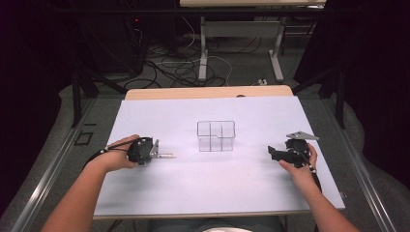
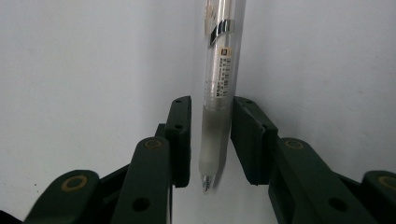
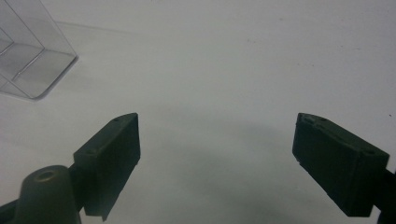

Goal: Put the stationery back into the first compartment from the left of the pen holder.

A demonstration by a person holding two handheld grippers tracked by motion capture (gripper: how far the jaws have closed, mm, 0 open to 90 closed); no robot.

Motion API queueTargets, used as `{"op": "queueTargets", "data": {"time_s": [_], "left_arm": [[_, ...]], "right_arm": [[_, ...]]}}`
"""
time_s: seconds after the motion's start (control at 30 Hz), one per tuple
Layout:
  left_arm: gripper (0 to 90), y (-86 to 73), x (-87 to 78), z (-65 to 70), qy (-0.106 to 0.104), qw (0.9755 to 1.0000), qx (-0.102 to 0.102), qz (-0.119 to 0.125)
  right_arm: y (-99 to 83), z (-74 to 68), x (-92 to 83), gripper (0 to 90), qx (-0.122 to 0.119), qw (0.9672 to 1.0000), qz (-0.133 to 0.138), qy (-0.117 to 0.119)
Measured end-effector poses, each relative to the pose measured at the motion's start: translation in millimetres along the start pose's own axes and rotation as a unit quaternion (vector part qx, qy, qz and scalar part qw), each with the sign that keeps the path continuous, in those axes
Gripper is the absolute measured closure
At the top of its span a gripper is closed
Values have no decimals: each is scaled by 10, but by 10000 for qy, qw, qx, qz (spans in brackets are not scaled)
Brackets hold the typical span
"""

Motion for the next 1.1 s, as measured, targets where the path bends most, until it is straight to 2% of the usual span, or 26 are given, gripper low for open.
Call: {"op": "queueTargets", "data": {"time_s": [0.2, 0.5, 0.9, 1.0, 1.1], "left_arm": [[719, 1, 20, 5, -28, 10000, 13, 11], [790, 14, 29, 14, -21, 9998, 172, -38], [792, 8, 27, 16, -12, 9998, 188, -14], [793, 48, 2, 24, 13, 9998, 217, -21], [793, 104, -55, 18, 17, 9999, 156, 69]], "right_arm": [[-3, 3, 2, 148, -35, 10000, -10, -3], [-3, 3, 1, 149, -38, 10000, -10, 1], [-3, -2, 3, 149, -33, 10000, -9, -2], [-1, -2, 0, 149, -33, 10000, -4, -5], [-2, 0, 0, 149, -39, 10000, -2, -5]]}}
Point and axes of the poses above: each handheld gripper's, and its own axes: x roughly forward along the jaws, y roughly out of its top, z roughly to its right, the point moved 3 cm from there along x, roughly forward along the jaws, and after that the axes turned 1 degree about -x, right-handed, at the moved point
